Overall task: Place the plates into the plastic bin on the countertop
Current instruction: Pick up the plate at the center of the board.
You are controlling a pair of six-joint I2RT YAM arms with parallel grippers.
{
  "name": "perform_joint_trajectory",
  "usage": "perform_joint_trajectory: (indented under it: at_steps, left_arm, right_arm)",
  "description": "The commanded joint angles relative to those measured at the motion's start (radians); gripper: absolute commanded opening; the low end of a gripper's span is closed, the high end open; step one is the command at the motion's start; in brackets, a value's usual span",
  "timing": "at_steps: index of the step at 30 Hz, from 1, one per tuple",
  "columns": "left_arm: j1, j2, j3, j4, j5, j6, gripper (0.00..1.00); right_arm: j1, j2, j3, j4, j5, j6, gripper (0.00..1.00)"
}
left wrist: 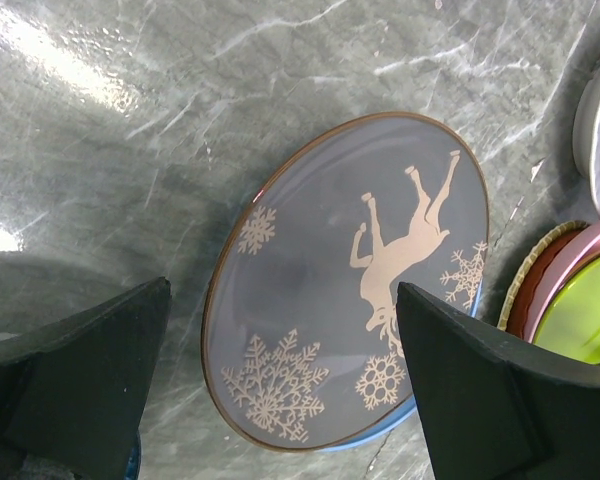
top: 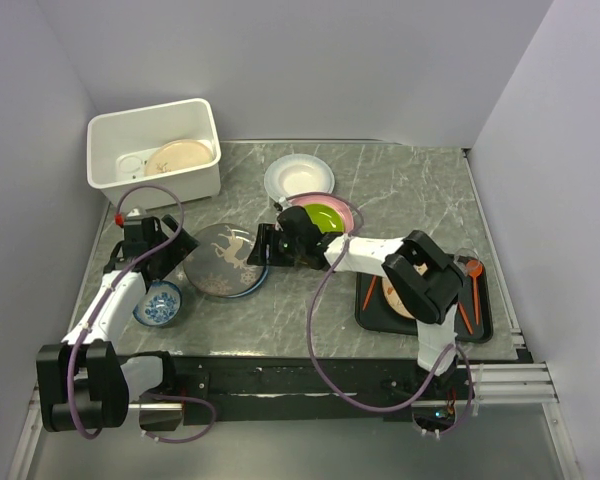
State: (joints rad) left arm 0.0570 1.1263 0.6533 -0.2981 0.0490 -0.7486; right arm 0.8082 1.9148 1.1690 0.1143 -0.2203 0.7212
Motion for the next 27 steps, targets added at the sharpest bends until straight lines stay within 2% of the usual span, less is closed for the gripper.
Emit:
perform_joint_trajectory:
  at_steps: [1, 16, 27]
  left_arm:
    - [0.004, -0.011, -0.004, 0.034, 0.015, 0.005, 0.99]
    - [0.014, -0.01, -0.001, 0.031, 0.008, 0.018, 0.99]
    - [0.015, 0.056, 0.011, 0.024, -0.015, 0.045, 0.99]
  right_arm:
    - [0.016, 0.021, 0.063, -0.025, 0.055, -0.014, 0.69]
    - [0.039, 0.095, 0.192, -0.215, 0.187, -0.037, 0.69]
    - [0.04, 0.119, 0.21, -0.206, 0.165, -0.04, 0.7]
